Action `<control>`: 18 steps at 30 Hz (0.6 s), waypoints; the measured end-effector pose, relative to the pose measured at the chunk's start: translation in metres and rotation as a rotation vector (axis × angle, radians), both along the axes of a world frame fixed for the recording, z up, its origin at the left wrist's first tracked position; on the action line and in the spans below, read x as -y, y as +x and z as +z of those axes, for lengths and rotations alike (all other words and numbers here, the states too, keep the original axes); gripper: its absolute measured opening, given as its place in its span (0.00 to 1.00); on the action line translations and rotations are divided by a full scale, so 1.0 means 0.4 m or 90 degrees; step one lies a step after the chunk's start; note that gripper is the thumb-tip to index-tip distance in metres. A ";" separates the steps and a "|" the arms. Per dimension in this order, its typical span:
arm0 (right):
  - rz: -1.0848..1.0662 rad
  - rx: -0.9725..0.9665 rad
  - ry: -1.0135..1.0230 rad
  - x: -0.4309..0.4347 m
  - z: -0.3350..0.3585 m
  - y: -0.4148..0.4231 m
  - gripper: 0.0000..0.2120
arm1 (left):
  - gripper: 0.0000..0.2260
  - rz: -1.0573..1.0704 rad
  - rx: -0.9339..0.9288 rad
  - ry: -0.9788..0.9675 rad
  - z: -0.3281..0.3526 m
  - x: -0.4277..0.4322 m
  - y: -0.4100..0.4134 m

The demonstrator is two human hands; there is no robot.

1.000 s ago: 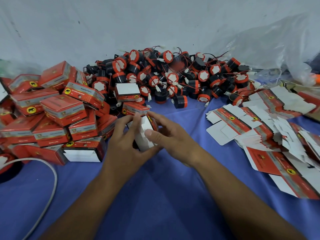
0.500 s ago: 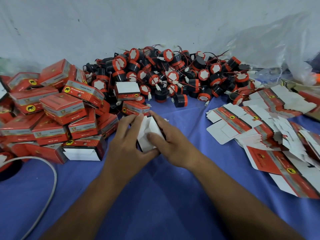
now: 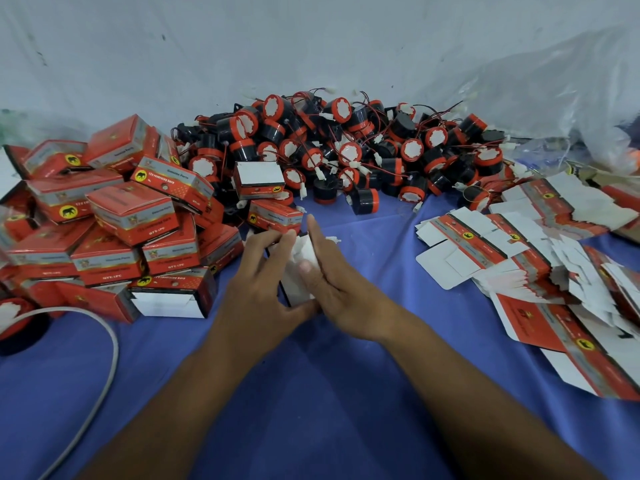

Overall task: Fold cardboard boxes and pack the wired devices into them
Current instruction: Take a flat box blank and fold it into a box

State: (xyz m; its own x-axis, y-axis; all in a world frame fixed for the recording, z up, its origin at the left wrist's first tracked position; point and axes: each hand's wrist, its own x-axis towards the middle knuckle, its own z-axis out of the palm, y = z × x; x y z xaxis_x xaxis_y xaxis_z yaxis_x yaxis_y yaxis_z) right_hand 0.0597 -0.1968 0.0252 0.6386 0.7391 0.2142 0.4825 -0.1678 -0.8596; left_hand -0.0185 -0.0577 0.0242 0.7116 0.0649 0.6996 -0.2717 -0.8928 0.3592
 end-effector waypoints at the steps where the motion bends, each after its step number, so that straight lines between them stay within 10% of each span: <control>1: 0.008 -0.018 -0.001 0.004 -0.001 0.002 0.32 | 0.36 0.001 -0.003 -0.004 -0.001 0.000 0.001; 7: -0.012 -0.169 0.120 0.018 0.014 0.029 0.26 | 0.38 -0.032 0.009 -0.020 -0.011 0.000 0.006; 18: -0.027 0.009 0.058 0.016 0.015 0.024 0.25 | 0.24 -0.089 -0.052 -0.202 -0.035 -0.018 0.011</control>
State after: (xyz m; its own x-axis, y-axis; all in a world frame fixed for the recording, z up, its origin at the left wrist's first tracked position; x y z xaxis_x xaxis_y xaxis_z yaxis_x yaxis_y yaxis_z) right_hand 0.0692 -0.2032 0.0313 0.6650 0.6887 0.2890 0.4894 -0.1094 -0.8652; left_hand -0.0142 -0.0506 0.0103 0.7820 0.1673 0.6004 -0.3422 -0.6898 0.6380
